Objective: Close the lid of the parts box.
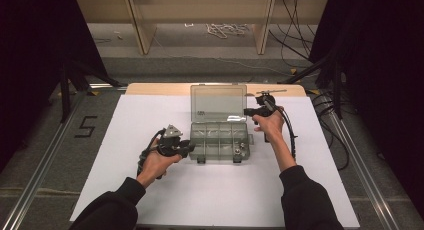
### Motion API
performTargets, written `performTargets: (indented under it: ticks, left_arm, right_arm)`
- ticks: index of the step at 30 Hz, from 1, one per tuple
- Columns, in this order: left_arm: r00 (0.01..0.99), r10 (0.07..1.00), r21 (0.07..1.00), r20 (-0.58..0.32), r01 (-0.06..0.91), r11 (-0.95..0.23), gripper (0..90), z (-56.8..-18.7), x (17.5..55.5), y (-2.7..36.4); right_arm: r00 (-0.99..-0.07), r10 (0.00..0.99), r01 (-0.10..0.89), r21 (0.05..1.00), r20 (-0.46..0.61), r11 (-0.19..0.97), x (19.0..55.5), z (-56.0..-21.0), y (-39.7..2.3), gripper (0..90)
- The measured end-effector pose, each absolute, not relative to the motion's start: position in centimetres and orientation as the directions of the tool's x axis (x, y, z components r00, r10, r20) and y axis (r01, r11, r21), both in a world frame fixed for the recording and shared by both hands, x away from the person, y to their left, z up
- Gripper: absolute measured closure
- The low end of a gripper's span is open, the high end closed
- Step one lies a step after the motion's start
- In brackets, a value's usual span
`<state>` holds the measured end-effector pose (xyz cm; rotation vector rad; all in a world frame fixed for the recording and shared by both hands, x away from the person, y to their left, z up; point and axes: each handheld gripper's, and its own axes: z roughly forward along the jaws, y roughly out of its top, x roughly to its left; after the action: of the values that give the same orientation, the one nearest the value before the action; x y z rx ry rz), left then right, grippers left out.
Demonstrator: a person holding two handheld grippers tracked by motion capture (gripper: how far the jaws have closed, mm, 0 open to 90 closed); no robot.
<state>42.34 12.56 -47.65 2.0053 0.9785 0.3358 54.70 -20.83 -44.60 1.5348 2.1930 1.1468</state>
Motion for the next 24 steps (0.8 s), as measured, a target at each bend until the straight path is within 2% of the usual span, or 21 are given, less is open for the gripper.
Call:
performTargets:
  ticks: [5,6,11,24]
  left_arm:
    - [0.653,0.747,0.794,-0.128,0.518,-0.317,68.5,-47.7,42.3,12.6]
    - [0.653,0.747,0.794,-0.127,0.518,-0.318,68.6,-47.7,42.3,12.6]
    - [0.652,0.747,0.795,-0.129,0.519,-0.315,68.6,-47.7,42.3,12.6]
    - [0.662,0.738,0.798,-0.132,0.513,-0.318,68.8,-47.7,42.5,12.7]
  right_arm:
    - [-0.433,0.867,0.655,0.746,0.246,0.115,53.9,-44.8,-20.7,84.6]
    - [-0.458,0.863,0.629,0.764,0.216,0.142,53.9,-45.0,-20.8,84.6]
    - [-0.467,0.864,0.592,0.792,0.186,0.149,53.4,-45.2,-20.7,84.7]
    - [-0.476,0.864,0.541,0.829,0.163,0.141,52.6,-45.8,-20.7,84.7]
